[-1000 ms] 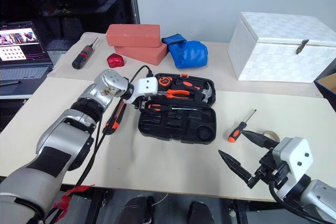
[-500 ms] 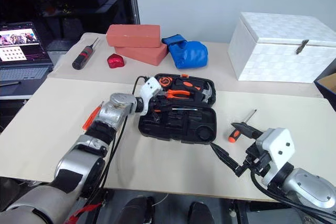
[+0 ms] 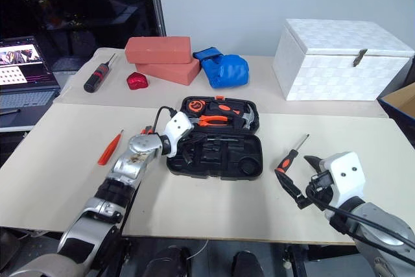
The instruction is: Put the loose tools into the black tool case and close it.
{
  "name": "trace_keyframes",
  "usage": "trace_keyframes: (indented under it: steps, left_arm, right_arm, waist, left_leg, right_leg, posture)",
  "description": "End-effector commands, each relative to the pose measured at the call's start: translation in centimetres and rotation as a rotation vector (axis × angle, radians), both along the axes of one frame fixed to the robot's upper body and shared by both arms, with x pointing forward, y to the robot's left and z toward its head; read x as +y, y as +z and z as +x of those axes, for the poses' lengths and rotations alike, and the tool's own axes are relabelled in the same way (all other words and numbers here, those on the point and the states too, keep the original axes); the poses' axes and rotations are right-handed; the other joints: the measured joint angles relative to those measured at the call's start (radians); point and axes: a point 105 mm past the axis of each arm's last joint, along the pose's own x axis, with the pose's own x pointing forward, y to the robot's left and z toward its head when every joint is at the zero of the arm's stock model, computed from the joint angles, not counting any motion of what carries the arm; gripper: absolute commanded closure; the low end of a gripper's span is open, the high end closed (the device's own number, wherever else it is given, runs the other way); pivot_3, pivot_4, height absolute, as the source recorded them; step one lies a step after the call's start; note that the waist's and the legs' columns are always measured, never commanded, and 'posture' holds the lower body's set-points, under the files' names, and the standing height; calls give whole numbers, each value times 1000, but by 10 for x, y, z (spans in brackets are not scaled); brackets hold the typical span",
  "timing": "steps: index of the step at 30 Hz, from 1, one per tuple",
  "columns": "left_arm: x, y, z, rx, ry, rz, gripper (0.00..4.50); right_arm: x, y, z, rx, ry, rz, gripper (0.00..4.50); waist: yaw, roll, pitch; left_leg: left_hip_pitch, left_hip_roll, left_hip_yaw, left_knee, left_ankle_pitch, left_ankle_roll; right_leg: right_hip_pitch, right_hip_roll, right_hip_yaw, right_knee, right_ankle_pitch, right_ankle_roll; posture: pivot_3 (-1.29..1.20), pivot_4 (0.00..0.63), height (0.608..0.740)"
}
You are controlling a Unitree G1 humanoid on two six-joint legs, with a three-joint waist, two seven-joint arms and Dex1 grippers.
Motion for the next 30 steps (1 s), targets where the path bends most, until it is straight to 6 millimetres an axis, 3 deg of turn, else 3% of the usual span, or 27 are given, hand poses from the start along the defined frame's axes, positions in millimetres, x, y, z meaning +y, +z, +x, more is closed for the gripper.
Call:
trace_keyframes:
  steps: [1, 4, 9, 12, 16, 19, 20, 21, 26, 30]
  left_arm:
    - [-5, 49, -32, -17, -190, -133, 2950]
    - [4, 63, -60, 52, -332, -134, 1758]
    - [12, 62, -66, 91, -289, -96, 77]
    - [10, 65, -76, 122, -309, -133, 77]
    - [11, 69, -104, 145, -424, -135, 77]
    - [11, 76, -111, 124, -440, -121, 77]
    - [12, 77, -112, 114, -440, -107, 0]
    - [12, 77, -112, 101, -435, -93, 0]
    - [12, 74, -116, 91, -413, -80, 0]
    - [14, 71, -115, 100, -386, -84, 0]
  right_arm:
    - [-19, 2, 9, 45, -196, -32, 0]
    - [-3, -1, 29, 144, -185, 153, 0]
    - [-10, 4, 50, 213, -293, 277, 0]
    - [-13, 2, 57, 236, -325, 301, 0]
    - [-17, -20, 74, 334, -428, 275, 0]
    - [-21, -28, 81, 370, -463, 251, 0]
    - [-21, -30, 84, 376, -463, 242, 524]
    - [-20, -32, 86, 379, -458, 229, 687]
    - [-15, -34, 89, 393, -407, 221, 2430]
    - [-22, -28, 84, 384, -413, 209, 3784]
  waist:
    - [5, 0, 0]
    - [-10, 0, 0]
    - [-6, 1, 0]
    - [2, 1, 0]
    - [-5, 1, 0]
    - [-12, 2, 0]
    - [-13, 2, 0]
    - [-14, 2, 0]
    - [-11, 2, 0]
    - [-11, 2, 0]
  left_leg:
    - [-1, 0, 0, 0, 0, 0]
    - [0, 0, 0, 0, 0, 0]
    - [1, -2, -2, 0, 0, 0]
    - [0, -3, -2, 0, 0, 0]
    - [-2, -3, -1, 0, -1, 2]
    - [-2, -3, 2, -1, 0, 1]
    - [-2, -3, 2, -1, 0, 1]
    - [-1, -3, 2, -1, 0, 1]
    - [0, -3, 1, -1, 0, 1]
    - [-1, -3, 0, -1, -1, 1]
  right_leg:
    - [0, 0, 0, 0, 0, 0]
    - [-1, 0, 0, -1, 1, 1]
    - [0, 0, 0, 0, 1, 1]
    - [0, 0, 0, 0, 1, 2]
    - [0, 0, 1, -2, 1, 3]
    - [-1, 0, 1, 0, 1, 2]
    - [-1, 0, 1, 0, 1, 2]
    - [-1, 0, 0, 0, 1, 2]
    - [1, 0, 0, -2, 0, 3]
    - [1, 0, 0, -3, 1, 2]
  posture:
    - [0, 150, 740]
    - [0, 150, 740]
    - [0, 150, 740]
    - [0, 150, 740]
    - [0, 150, 740]
    - [0, 150, 740]
    - [0, 150, 740]
    - [0, 150, 740]
    - [0, 150, 740]
    - [0, 150, 740]
